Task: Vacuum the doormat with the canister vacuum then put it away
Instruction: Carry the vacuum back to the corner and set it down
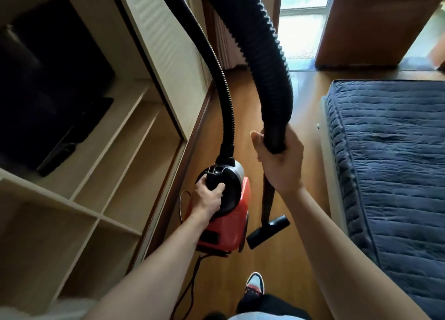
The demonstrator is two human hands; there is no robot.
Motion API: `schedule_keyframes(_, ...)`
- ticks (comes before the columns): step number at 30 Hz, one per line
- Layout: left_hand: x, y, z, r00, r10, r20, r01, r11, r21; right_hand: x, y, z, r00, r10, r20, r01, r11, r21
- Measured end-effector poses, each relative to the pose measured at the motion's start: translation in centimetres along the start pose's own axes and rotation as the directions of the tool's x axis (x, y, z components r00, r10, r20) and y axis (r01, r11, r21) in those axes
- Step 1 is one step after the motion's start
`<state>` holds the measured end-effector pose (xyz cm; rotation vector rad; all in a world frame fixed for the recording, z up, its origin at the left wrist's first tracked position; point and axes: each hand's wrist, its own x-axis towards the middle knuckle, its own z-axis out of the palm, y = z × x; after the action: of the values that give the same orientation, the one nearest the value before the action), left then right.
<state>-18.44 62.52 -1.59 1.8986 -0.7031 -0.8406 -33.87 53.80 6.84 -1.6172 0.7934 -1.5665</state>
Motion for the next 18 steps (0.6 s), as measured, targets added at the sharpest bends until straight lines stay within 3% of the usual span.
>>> schedule_keyframes(10,13.9,7.0,5.8,0.992,0.026,0.12,-0.02,0.998,-0.058,13.7,6.7,0.9,0.996,-0.051,-0.067,0.044,0.993,-0.112)
schedule_keyframes(18,28.3,10.6,10.2,0.982,0.033,0.183,-0.013,0.994,-0.111,24.0,15.4,4.2,0.995,0.003,-0.098,-0.022,0.98,-0.199)
